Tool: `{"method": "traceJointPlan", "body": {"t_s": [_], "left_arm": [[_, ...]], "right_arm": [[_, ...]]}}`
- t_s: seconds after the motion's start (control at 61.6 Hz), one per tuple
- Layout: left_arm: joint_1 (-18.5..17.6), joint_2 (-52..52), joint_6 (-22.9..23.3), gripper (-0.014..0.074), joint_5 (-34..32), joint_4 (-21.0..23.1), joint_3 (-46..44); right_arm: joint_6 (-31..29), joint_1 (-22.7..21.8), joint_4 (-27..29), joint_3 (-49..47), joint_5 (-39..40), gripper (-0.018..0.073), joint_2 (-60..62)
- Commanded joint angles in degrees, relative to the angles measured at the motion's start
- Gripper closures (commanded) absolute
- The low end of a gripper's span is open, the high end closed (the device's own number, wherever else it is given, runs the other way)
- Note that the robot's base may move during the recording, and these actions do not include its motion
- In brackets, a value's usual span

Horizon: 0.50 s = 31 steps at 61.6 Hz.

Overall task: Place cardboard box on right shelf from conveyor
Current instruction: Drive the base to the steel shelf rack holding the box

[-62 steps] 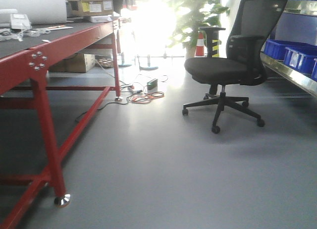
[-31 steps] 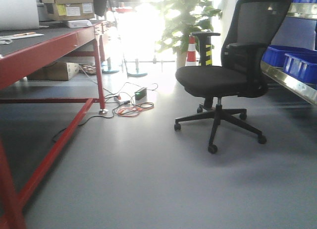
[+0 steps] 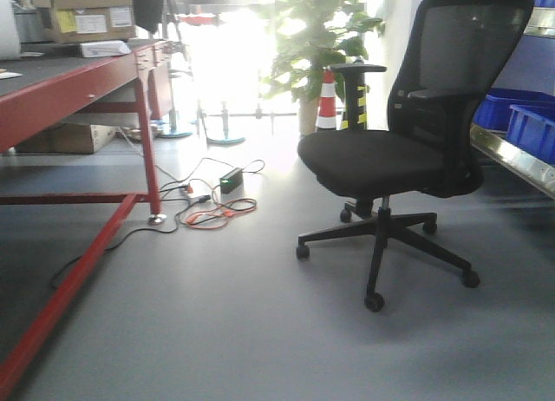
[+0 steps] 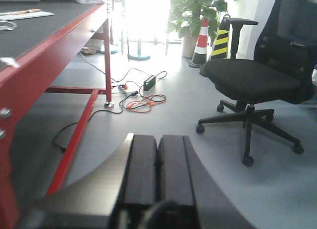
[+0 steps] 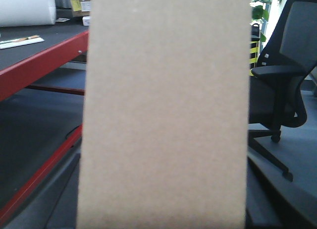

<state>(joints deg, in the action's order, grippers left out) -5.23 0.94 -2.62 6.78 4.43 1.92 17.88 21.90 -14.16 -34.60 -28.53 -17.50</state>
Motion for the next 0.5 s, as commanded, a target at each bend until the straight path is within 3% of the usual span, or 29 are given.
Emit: {"method": "traceJointPlan", "body": {"t_s": [0.0, 0.487], "left_arm": [[-0.2, 0.6, 0.0, 0.0713, -4.9, 0.3, 0.4], [0.2, 0.6, 0.0, 0.0713, -4.9, 0.3, 0.4]], "right_arm": [[-0.7, -0.3, -1.2, -1.6, 5.9, 0.0358, -0.6], [-0.7, -0.3, -1.2, -1.6, 5.9, 0.0358, -0.6]]}}
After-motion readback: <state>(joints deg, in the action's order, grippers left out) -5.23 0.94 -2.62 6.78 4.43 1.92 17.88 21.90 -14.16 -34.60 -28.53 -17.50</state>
